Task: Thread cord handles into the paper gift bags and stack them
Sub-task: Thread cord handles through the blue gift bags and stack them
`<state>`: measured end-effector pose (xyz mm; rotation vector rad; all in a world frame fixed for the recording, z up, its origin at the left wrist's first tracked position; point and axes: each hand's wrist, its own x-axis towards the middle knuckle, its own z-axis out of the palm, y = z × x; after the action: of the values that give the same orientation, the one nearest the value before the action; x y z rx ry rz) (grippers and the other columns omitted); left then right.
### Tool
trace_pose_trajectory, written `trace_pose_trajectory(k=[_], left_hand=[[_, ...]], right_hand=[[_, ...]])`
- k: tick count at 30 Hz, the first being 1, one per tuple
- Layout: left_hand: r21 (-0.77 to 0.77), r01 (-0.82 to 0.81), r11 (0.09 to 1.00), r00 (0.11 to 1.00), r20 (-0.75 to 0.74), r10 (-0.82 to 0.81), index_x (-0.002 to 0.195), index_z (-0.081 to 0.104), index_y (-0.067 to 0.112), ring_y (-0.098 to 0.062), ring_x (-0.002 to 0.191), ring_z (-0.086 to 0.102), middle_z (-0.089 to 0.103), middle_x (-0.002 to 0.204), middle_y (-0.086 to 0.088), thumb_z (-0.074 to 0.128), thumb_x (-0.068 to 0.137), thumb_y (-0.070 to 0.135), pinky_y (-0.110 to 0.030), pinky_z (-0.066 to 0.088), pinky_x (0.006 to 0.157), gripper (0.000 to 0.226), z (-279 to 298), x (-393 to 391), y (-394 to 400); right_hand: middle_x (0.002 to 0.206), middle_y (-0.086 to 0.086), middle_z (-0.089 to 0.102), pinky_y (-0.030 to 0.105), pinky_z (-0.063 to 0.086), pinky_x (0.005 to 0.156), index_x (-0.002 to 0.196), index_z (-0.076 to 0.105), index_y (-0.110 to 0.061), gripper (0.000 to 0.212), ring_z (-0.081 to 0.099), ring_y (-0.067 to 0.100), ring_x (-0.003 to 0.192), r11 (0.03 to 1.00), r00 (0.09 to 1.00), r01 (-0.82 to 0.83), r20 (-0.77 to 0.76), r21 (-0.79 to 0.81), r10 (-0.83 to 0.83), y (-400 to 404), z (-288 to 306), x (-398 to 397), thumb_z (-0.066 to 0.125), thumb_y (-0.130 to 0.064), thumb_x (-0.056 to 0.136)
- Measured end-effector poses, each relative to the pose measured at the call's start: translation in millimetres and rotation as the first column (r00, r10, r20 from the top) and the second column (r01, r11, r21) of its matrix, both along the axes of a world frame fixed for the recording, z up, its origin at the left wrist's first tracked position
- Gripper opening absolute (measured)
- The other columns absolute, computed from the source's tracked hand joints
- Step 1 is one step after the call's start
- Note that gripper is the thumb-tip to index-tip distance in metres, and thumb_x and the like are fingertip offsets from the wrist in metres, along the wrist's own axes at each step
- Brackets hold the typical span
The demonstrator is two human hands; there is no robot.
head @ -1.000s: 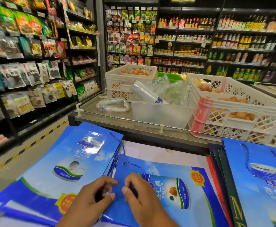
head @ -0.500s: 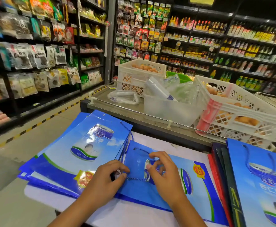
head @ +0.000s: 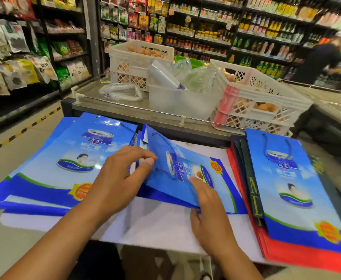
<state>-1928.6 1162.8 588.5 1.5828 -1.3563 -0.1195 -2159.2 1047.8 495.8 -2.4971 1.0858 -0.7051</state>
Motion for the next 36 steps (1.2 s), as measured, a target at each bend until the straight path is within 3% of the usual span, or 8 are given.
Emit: trace_pose_trajectory(k=[5, 8, 11, 17, 20, 22, 30, 36], left_hand=[[-0.112, 0.18, 0.977, 0.976, 0.14, -0.164, 0.127, 0.07, 0.025, -0.006, 0.129, 0.055, 0.067, 0.124, 0.018, 0.055, 0.101, 0.028, -0.014, 0.038, 0.106, 0.03, 45.4, -23.8, 14.5], [-0.266, 0.252, 0.93, 0.967, 0.042, -0.25, 0.148, 0.049, 0.024, -0.021, 0.142, 0.048, 0.057, 0.146, 0.006, 0.052, 0.102, 0.02, -0.038, 0.037, 0.117, 0.046, 57.6, -29.2, 20.6], [-0.388, 0.125, 0.913, 0.976, -0.115, -0.182, 0.146, 0.045, 0.027, -0.022, 0.145, 0.045, 0.053, 0.15, 0.003, 0.053, 0.098, 0.017, -0.058, 0.039, 0.116, 0.05, 48.0, -22.9, 11.6], [0.004, 0.094, 0.996, 0.971, -0.222, -0.091, 0.155, 0.034, 0.04, 0.013, 0.133, 0.047, 0.053, 0.148, 0.016, 0.053, 0.1, 0.047, -0.037, 0.041, 0.117, 0.059, 19.3, -26.6, -31.3], [0.016, 0.189, 0.982, 0.957, -0.226, -0.181, 0.137, 0.056, 0.035, 0.008, 0.098, 0.066, 0.074, 0.109, 0.016, 0.051, 0.104, 0.041, -0.017, 0.051, 0.087, 0.034, 19.9, -50.5, -53.1], [0.015, 0.212, 0.977, 0.954, -0.22, -0.203, 0.111, 0.065, 0.029, -0.002, 0.078, 0.066, 0.075, 0.089, 0.012, 0.052, 0.105, 0.034, -0.027, 0.049, 0.071, 0.016, 19.5, -67.9, -65.6], [0.124, 0.323, 0.938, 0.912, -0.305, -0.274, 0.085, 0.054, 0.017, -0.011, 0.075, 0.076, 0.079, 0.083, 0.003, 0.055, 0.106, 0.018, -0.028, 0.056, 0.059, 0.021, 8.8, -134.5, -120.1], [0.204, 0.274, 0.94, 0.945, -0.237, -0.224, 0.072, 0.047, 0.021, -0.011, 0.051, 0.052, 0.061, 0.056, 0.009, 0.059, 0.101, 0.032, -0.04, 0.048, 0.056, 0.034, 12.9, -168.8, -200.7]], right_hand=[[0.14, -0.001, 0.064, 0.004, 0.035, 0.106, 0.141, 0.062, -0.019, 0.057, 0.059, 0.015, 0.128, 0.991, 0.951, 0.105, 0.301, -0.082, -0.076, -2.0, 21.7, -12.5, 0.052, -0.004, 0.086], [0.104, -0.008, 0.071, 0.007, 0.045, 0.079, 0.119, 0.072, -0.012, 0.03, 0.06, -0.009, 0.091, 0.977, 0.867, 0.161, 0.492, -0.142, -0.072, 2.6, 54.8, -19.6, 0.053, -0.007, 0.095], [0.073, -0.017, 0.064, 0.015, 0.043, 0.062, 0.083, 0.06, -0.025, 0.014, 0.056, -0.004, 0.069, 0.965, 0.749, 0.254, 0.646, -0.068, -0.151, 7.2, 82.8, -31.2, 0.059, -0.021, 0.097], [0.114, -0.003, 0.077, 0.05, 0.059, 0.091, 0.112, 0.066, -0.024, 0.021, 0.074, 0.02, 0.106, 0.958, 0.516, 0.017, 0.818, 0.285, -0.253, 5.9, 107.1, -68.8, 0.063, -0.007, 0.101], [0.12, 0.001, 0.077, 0.056, 0.057, 0.097, 0.121, 0.068, -0.021, 0.026, 0.073, 0.025, 0.112, 0.935, 0.512, -0.02, 0.807, 0.355, -0.296, 0.6, 105.1, -87.8, 0.063, -0.005, 0.101], [0.119, 0.001, 0.077, 0.057, 0.056, 0.098, 0.12, 0.068, -0.019, 0.026, 0.073, 0.025, 0.112, 0.932, 0.535, 0.017, 0.784, 0.361, -0.314, -3.6, 99.6, -103.0, 0.064, -0.004, 0.1], [0.101, 0.0, 0.08, 0.054, 0.062, 0.08, 0.111, 0.069, -0.024, 0.015, 0.078, 0.025, 0.09, 0.906, 0.595, 0.273, 0.683, 0.324, -0.424, -42.0, 90.0, -174.3, 0.073, -0.021, 0.097], [0.101, -0.011, 0.076, 0.046, 0.058, 0.082, 0.11, 0.066, -0.032, 0.024, 0.073, 0.018, 0.094, 0.816, 0.701, 0.563, 0.446, 0.132, -0.556, -116.4, 104.9, -217.0, 0.07, -0.048, 0.092]])
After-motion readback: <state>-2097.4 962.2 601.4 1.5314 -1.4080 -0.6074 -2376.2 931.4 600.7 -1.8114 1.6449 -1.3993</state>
